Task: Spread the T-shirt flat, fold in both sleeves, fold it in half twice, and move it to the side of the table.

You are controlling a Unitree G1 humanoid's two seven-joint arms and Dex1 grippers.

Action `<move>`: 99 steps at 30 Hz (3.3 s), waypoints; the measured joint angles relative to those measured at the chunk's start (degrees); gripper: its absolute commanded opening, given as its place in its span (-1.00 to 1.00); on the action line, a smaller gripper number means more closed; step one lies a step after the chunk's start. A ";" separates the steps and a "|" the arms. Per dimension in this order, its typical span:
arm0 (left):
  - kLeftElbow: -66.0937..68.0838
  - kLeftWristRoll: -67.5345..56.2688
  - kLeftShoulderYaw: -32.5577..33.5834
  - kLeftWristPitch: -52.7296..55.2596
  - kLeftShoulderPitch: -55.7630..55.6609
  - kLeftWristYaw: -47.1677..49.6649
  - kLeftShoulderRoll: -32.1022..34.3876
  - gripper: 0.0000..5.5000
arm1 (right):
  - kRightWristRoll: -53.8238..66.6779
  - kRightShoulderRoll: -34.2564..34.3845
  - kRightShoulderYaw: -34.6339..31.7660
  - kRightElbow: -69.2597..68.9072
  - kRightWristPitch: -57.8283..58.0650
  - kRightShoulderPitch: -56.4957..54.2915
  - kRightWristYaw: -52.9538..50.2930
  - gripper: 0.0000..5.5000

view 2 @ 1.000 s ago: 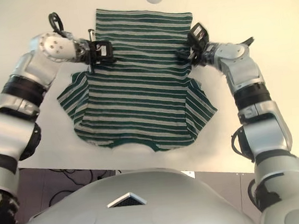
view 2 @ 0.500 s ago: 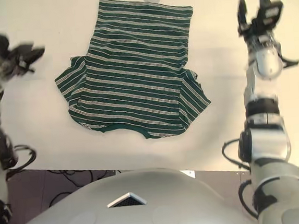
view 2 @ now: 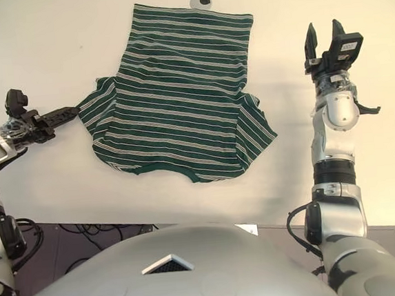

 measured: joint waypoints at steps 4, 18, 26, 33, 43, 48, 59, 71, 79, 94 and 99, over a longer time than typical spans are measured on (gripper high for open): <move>-1.84 -0.26 0.75 1.02 0.61 1.88 -0.90 -0.73 | -0.46 -0.01 -0.24 0.03 0.75 -0.09 0.16 -0.14; -7.96 -3.76 2.34 7.32 2.06 1.90 -3.96 -0.99 | -1.15 0.17 -0.22 1.39 2.12 -1.16 0.83 -0.14; -24.29 -13.05 5.69 18.11 1.53 4.50 -6.03 -0.99 | -1.21 0.38 0.21 1.40 3.02 -1.86 1.98 -0.14; -32.36 -16.49 3.32 21.51 2.36 7.12 -9.84 -0.99 | -1.22 0.37 0.35 1.44 3.20 -2.34 2.25 -0.14; -37.85 -19.47 -0.22 23.79 4.18 12.48 -18.03 -0.55 | 13.20 -1.43 -0.19 -17.69 27.90 4.40 12.13 -0.14; -38.23 -20.40 0.64 24.14 4.95 14.00 -18.08 -0.31 | 31.48 -11.83 -3.91 -32.00 57.91 17.06 16.27 -0.14; -39.44 -19.04 8.09 13.40 2.43 23.04 -20.58 -0.31 | 53.95 -14.19 -15.08 -44.15 89.90 32.73 11.16 -0.14; -37.85 -19.18 8.09 13.36 1.86 24.47 -20.43 -0.30 | 55.33 -4.65 -17.91 -43.80 86.98 28.16 -3.47 -0.72; -36.40 -19.26 8.66 12.74 0.99 25.16 -20.67 -0.30 | 64.50 -4.22 -15.36 -49.82 86.34 21.69 -7.66 -0.99; -35.36 -18.70 8.59 11.15 1.57 25.18 -19.94 -0.30 | 56.48 -11.82 -16.26 -41.72 83.70 27.85 -3.83 -0.32; -35.06 -18.56 8.50 11.07 1.54 25.21 -19.94 -0.30 | 52.39 -11.71 -14.59 -41.92 81.31 28.21 0.15 -0.32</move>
